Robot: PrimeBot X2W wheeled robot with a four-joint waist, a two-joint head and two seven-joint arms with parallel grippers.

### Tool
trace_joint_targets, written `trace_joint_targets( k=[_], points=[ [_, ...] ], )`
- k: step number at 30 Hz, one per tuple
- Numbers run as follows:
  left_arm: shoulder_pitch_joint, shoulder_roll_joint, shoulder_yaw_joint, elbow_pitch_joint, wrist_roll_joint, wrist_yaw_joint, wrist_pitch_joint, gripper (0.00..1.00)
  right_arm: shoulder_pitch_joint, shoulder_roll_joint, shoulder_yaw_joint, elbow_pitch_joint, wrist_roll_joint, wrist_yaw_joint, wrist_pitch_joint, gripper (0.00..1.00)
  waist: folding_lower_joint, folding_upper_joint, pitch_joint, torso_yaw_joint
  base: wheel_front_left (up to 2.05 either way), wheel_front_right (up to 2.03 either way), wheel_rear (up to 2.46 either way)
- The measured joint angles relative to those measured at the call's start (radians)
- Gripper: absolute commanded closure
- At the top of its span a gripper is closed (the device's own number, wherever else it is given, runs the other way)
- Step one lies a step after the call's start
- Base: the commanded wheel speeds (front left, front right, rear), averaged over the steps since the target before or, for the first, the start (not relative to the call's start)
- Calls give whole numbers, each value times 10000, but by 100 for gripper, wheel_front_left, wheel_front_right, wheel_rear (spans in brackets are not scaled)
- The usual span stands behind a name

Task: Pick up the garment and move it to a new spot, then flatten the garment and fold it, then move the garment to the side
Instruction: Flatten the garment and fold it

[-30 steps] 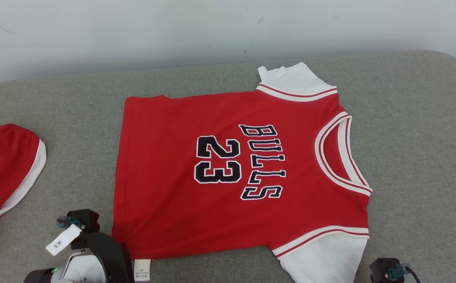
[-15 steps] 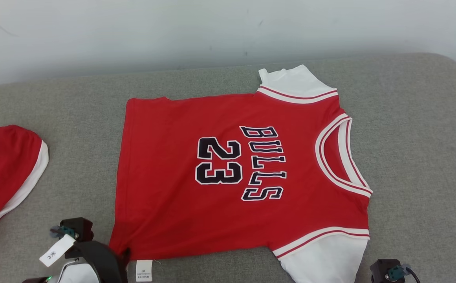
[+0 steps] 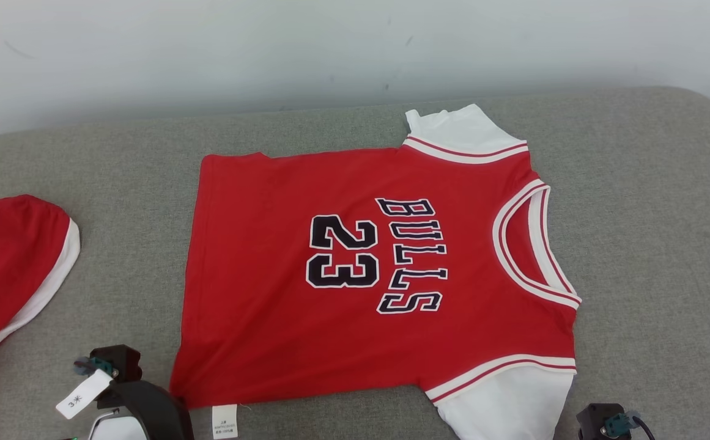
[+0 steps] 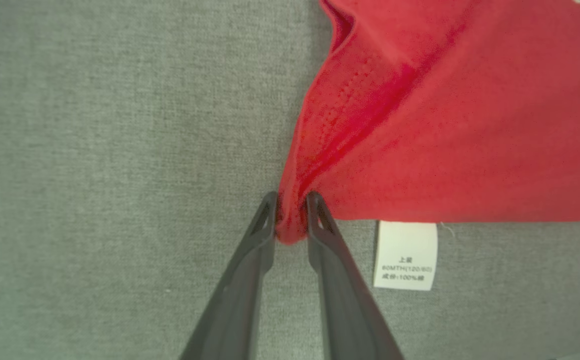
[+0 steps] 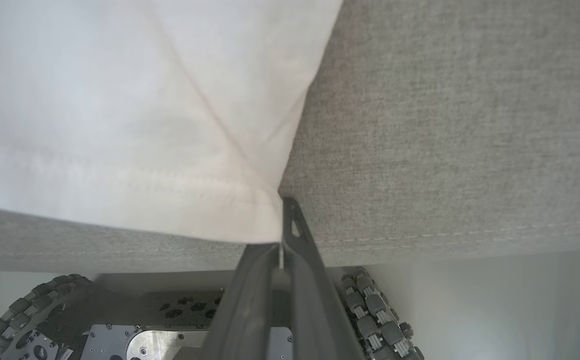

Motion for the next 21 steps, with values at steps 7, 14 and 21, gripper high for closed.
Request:
trace_joint_targets(
  k=[7, 14, 21],
  points=[
    [8, -33, -46, -196, -2, 2, 73, 100, -29, 8, -115, 67, 217, 52, -31, 100, 0, 0, 0, 6, 0, 0, 0],
    [8, -35, 8, -585, -2, 54, -17, 100, -143, 38, -700, -800, 1233, 295, -474, 100, 0, 1, 2, 14, 0, 0, 0],
    [-65, -128, -17, -1066, -73, 75, -104, 100, -363, 40, -1126, -2102, 1659, 487, -798, 100, 0, 0, -13, -8, 0, 0, 0]
  ],
)
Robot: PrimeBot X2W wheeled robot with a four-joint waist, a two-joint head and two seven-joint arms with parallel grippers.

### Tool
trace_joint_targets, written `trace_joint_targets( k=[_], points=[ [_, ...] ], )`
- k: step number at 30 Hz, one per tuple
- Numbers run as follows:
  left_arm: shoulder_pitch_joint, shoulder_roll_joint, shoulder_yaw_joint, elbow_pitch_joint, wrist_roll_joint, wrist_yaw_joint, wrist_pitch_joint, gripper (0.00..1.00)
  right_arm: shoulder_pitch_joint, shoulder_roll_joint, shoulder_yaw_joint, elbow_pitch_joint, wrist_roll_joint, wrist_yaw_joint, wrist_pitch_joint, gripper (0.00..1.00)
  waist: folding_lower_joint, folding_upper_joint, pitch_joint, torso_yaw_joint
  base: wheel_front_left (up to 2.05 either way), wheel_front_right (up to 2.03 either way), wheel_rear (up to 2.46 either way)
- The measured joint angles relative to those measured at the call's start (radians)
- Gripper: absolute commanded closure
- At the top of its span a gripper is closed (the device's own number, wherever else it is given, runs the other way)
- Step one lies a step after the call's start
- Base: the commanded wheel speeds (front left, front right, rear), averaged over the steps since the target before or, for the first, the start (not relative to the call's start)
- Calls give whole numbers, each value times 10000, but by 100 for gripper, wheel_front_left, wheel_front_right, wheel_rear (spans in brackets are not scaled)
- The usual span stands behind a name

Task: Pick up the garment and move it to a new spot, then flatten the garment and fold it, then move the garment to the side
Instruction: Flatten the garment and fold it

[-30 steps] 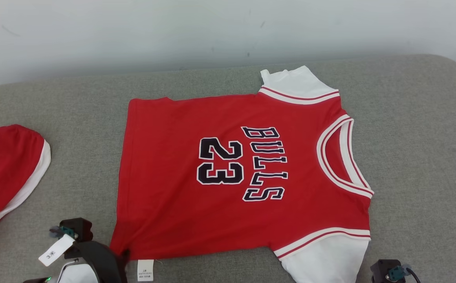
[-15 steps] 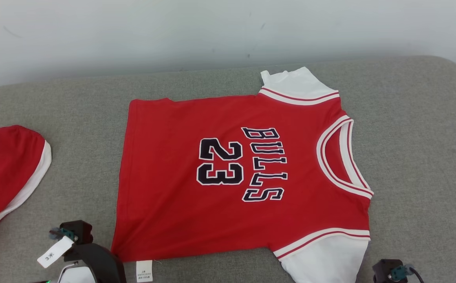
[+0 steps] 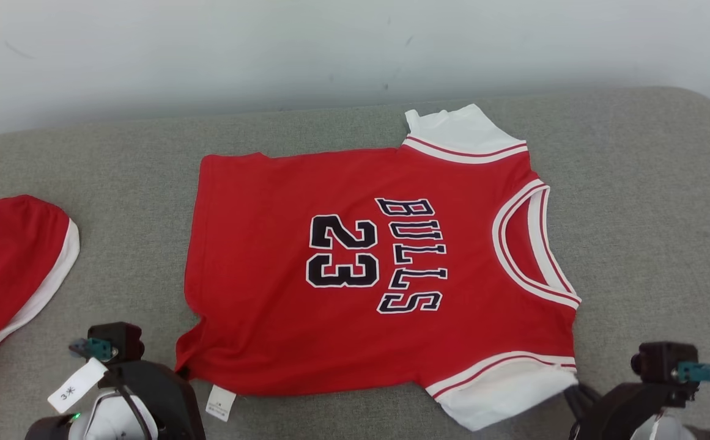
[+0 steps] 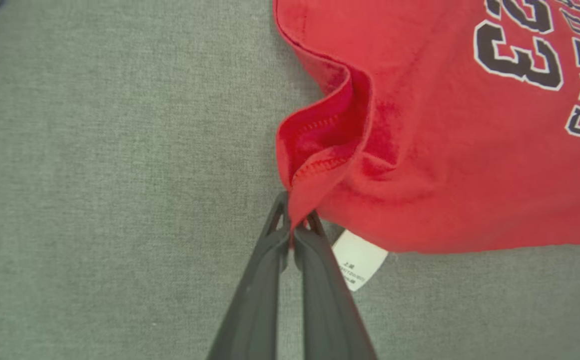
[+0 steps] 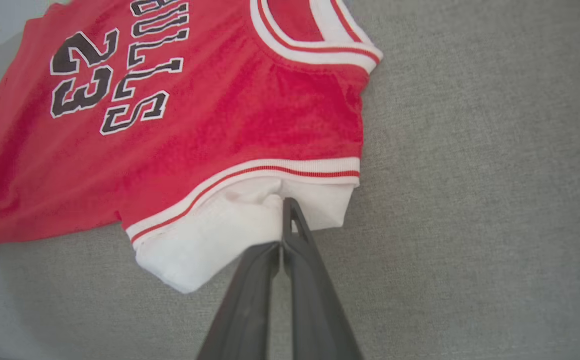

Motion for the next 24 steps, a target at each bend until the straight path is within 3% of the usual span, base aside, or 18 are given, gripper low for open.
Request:
trace_joint_targets(
  k=[12, 24],
  points=[
    [-938, -38, -42, -12, 15, 2, 228, 100, -1650, -134, -479, -395, 15, -35, -284, 100, -1, 0, 85, 8, 0, 0, 0],
    [-2348, -222, 428, 790, 127, 176, 838, 100, -3130, -276, -395, 570, -128, -109, -545, 100, 0, 0, 303, 59, 0, 0, 0]
  ],
)
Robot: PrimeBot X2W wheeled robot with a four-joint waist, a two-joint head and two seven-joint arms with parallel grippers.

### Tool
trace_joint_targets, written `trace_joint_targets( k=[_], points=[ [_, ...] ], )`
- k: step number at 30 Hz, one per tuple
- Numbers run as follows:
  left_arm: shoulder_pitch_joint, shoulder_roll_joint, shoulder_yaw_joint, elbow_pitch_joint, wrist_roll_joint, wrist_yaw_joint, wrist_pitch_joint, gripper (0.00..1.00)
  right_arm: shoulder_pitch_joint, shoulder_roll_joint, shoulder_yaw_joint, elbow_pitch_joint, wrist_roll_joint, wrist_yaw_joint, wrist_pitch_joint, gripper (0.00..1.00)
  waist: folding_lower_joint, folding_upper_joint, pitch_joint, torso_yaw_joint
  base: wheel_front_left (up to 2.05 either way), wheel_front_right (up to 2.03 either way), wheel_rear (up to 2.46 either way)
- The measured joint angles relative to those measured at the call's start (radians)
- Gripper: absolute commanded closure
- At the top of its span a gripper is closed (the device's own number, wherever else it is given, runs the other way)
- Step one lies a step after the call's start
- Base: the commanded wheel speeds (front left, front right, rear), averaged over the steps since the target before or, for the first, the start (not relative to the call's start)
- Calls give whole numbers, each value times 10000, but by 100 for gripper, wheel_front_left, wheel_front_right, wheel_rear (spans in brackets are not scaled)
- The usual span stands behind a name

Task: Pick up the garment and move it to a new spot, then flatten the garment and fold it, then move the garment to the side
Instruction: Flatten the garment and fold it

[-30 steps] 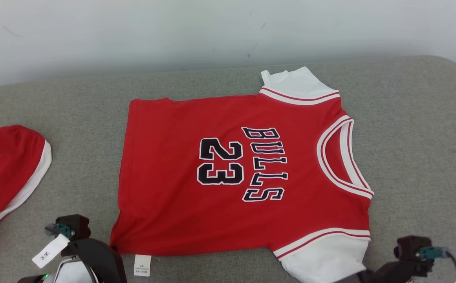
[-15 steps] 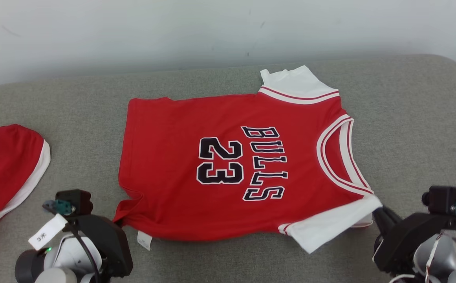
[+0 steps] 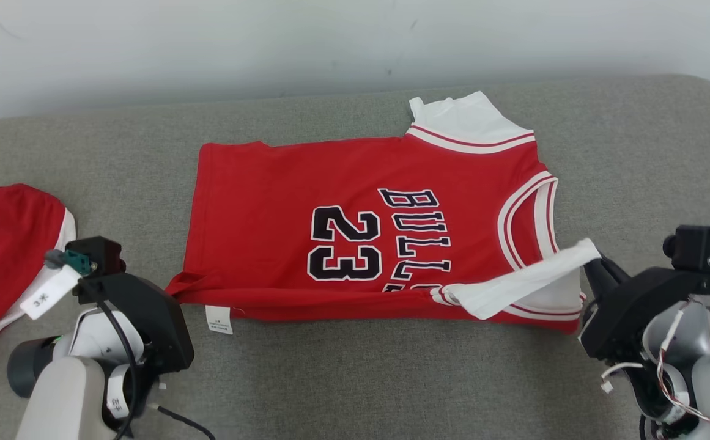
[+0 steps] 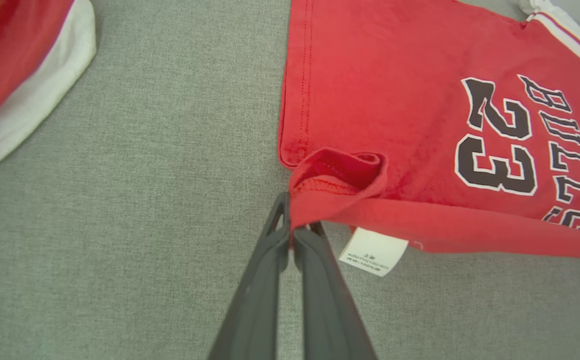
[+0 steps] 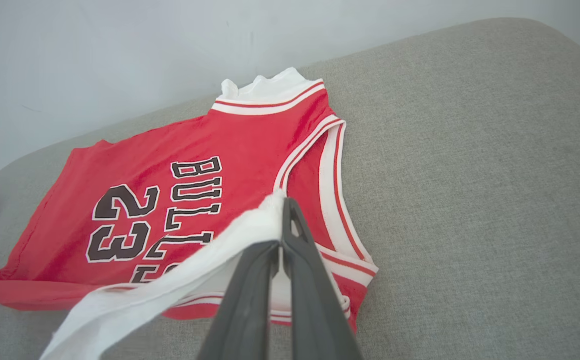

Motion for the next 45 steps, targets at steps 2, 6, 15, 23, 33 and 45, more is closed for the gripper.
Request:
trace_joint_targets(
  k=[2, 6, 15, 23, 33, 45],
  points=[
    [-160, -10, 42, 125, 25, 4, 117, 100, -290, 0, 92, 180, -111, 0, -63, 100, 0, 0, 60, -29, 0, 0, 0],
    [-718, -113, 38, 520, 201, 12, 293, 100, -778, 0, 194, 545, -207, 0, -268, 100, 0, 0, 216, -96, 0, 0, 0],
    [-1476, -230, 42, 932, 644, 90, 556, 100, -1656, 2, 334, 1214, -491, 0, -752, 100, 1, 0, 630, -238, 0, 0, 0],
    [-2157, -414, 69, 1358, 966, 90, 587, 100, -2593, -157, 397, 2117, -686, 169, -1406, 100, 1, 1, 1182, -262, 0, 0, 0],
    [-2583, -516, 132, 1760, 1120, 92, 119, 0, -3320, -190, 642, 3258, -757, 516, -2270, 0, 1, 1, 1421, 49, 0, 0, 0],
    [-2852, -548, 240, 2031, 1289, 100, -1246, 0, -3521, -297, 441, 3722, -815, 780, -3760, 0, 0, 0, 1141, 200, 0, 0, 0]
  ],
)
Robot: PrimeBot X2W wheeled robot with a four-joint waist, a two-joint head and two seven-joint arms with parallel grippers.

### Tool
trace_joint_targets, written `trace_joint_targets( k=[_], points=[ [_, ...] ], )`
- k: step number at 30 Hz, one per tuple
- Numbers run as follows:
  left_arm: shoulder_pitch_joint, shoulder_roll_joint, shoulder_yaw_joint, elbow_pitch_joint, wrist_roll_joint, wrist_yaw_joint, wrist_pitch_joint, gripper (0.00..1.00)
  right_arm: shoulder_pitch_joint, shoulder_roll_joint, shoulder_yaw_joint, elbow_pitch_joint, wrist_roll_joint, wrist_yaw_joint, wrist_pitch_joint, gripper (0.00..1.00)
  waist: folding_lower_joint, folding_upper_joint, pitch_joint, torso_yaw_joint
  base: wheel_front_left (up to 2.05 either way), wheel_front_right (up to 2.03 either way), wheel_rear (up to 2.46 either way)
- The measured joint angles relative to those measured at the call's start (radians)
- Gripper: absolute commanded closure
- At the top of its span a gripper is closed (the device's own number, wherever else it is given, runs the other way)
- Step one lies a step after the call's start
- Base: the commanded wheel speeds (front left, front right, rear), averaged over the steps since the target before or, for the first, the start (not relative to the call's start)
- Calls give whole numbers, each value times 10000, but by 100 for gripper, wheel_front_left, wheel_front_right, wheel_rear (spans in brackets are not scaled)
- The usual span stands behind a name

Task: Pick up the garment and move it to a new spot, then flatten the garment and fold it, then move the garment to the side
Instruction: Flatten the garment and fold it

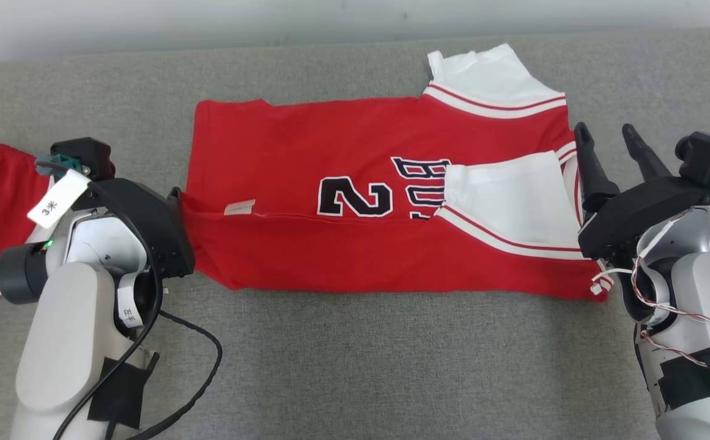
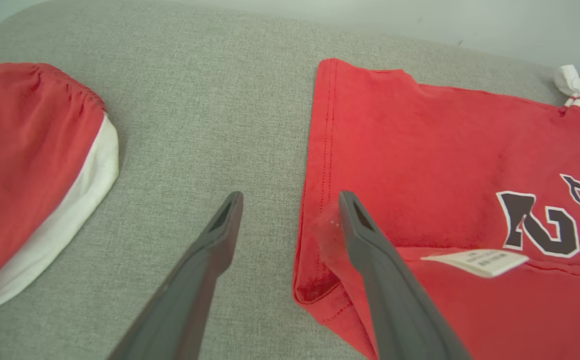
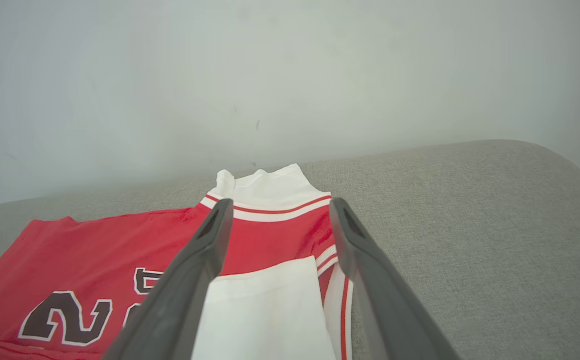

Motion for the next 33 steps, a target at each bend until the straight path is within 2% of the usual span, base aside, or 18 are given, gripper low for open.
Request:
trace_joint_targets(
  k=[14, 16, 21, 25, 33],
  points=[
    [943, 364, -13, 0, 270, -111, -1933, 0, 1104, -117, -332, 173, -107, -12, -1089, 0, -1, -1, -971, -4, 0, 0, 0],
    [1111, 477, -15, 19, 280, -121, -2052, 0, 1213, -107, -322, 219, -107, -13, -1177, 0, -1, -1, -1082, -56, 0, 0, 0],
    [1703, 460, -558, 115, 322, -635, -2240, 0, 1834, -144, -359, 295, -209, -33, -1179, 0, -1, -1, -1263, -225, 0, 0, 0],
    [1990, 391, -940, 293, 458, -813, -2401, 0, 2243, -174, -408, 408, -272, -102, -1260, 0, -1, -1, -1311, -289, 0, 0, 0],
    [2225, 422, -1204, 554, 736, -815, -2671, 0, 2482, -84, -372, 756, -291, -180, -1312, 0, -1, -1, -1163, -338, 0, 0, 0]
  ],
)
